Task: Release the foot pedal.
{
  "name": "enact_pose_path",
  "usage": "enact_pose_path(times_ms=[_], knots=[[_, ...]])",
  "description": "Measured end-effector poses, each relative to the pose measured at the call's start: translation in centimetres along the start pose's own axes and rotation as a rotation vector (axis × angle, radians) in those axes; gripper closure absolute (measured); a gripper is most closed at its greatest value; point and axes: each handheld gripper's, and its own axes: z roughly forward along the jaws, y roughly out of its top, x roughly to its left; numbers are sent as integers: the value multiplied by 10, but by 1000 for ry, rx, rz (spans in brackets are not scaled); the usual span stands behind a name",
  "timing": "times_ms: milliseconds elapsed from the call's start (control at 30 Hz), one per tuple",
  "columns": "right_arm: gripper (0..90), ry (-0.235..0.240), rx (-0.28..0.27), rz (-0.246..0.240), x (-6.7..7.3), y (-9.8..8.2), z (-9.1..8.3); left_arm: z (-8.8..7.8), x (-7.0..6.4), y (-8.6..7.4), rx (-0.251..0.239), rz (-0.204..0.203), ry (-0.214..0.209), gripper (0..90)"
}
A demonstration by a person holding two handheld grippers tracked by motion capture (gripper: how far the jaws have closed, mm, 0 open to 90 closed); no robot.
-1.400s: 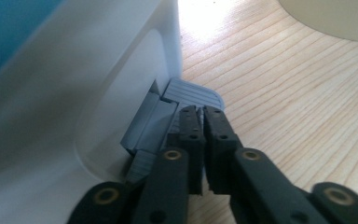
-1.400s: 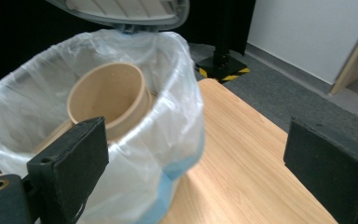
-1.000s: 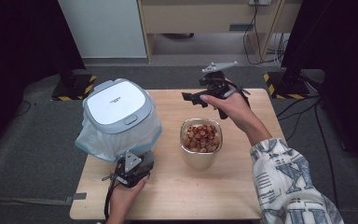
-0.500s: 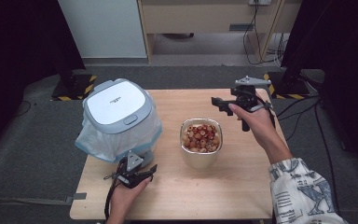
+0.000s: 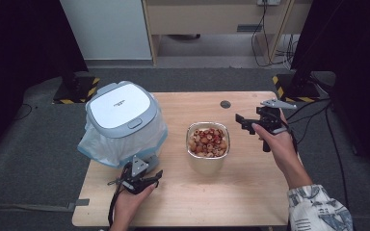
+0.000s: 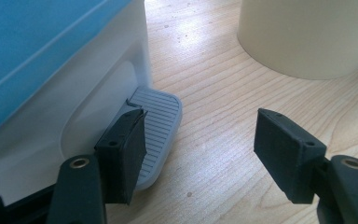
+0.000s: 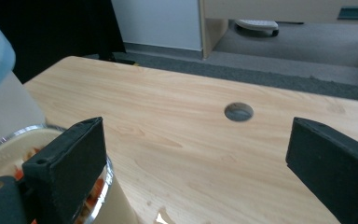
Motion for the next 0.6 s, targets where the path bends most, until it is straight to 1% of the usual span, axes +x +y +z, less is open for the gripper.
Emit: enact_pose_path(times_ms=[67, 233, 267, 367, 467, 567, 600], knots=[[54, -24, 5, -7, -3, -9, -2, 0, 0, 0, 1, 2, -1, 330], [57, -78, 25, 19, -12, -36, -6, 0, 0, 0, 5, 3, 0, 328], [59, -83, 32, 20, -14, -42, -6, 0, 0, 0, 4, 3, 0, 328], [62, -92, 55, 44, -18, -60, -6, 1, 0, 0, 5, 3, 0, 327], [63, -105, 88, 42, -20, -77, -4, 1, 0, 0, 5, 3, 0, 326], [65, -119, 111, 57, -24, -91, 0, 1, 1, 0, 5, 6, 1, 325], [63, -127, 126, 53, -24, -95, 1, 1, 1, 0, 5, 6, 1, 324]])
